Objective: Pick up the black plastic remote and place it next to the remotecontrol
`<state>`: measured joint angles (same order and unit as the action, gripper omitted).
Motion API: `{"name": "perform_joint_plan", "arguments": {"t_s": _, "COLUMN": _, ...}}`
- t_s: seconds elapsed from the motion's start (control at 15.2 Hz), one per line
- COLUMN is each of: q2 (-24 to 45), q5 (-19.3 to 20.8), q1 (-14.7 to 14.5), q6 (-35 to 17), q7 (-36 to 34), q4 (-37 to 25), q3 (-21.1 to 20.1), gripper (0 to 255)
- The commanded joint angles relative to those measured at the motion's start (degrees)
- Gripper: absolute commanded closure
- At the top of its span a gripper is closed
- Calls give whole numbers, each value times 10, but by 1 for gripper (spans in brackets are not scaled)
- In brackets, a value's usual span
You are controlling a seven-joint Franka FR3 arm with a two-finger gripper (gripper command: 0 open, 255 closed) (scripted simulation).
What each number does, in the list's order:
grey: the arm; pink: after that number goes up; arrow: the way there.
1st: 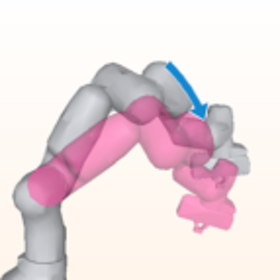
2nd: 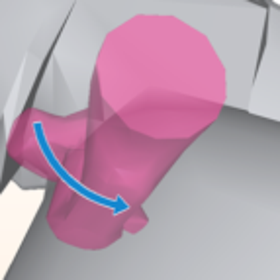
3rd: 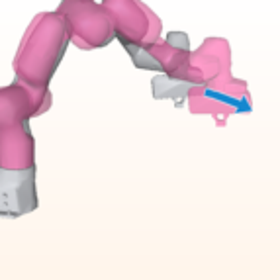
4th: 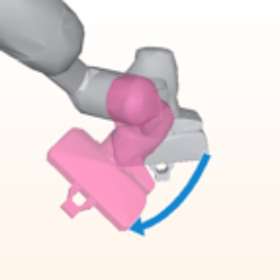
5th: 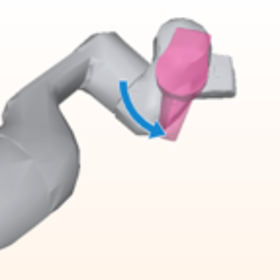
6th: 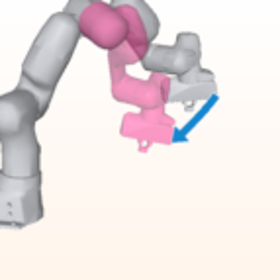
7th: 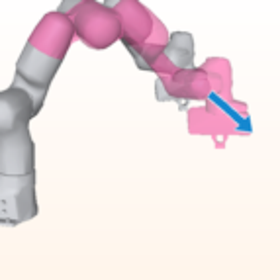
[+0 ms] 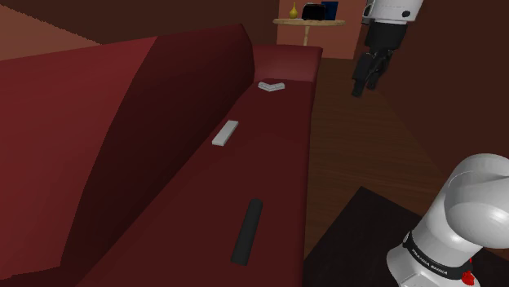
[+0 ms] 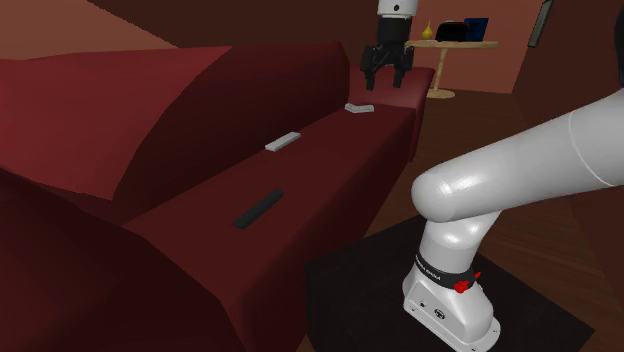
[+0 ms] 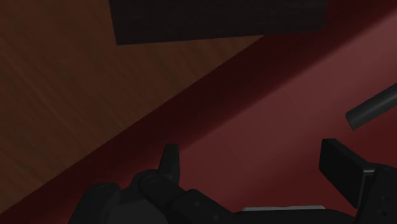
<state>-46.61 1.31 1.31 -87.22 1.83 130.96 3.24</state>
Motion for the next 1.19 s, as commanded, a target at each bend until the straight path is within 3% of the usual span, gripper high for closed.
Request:
{"name": "perform_joint_plan", "arguments": {"t_s": 0.0, "q2": 0, "q5": 0, "q1": 0, "q6": 0, "q7": 0, "q4": 0, "q3": 0, "gripper": 0}}
{"name": "perform_joint_plan", "arguments": {"t_s": 0.59, "q2": -87, "q5": -86, "q1": 10, "q6": -83, "q7": -226, "q4": 142, "q3": -147, "gripper": 0}}
{"name": "perform_joint_plan", "arguments": {"t_s": 1.12, "q2": -70, "q5": -177, "q1": 16, "q6": -177, "q7": -432, "q4": 190, "q3": -310, "gripper": 0}}
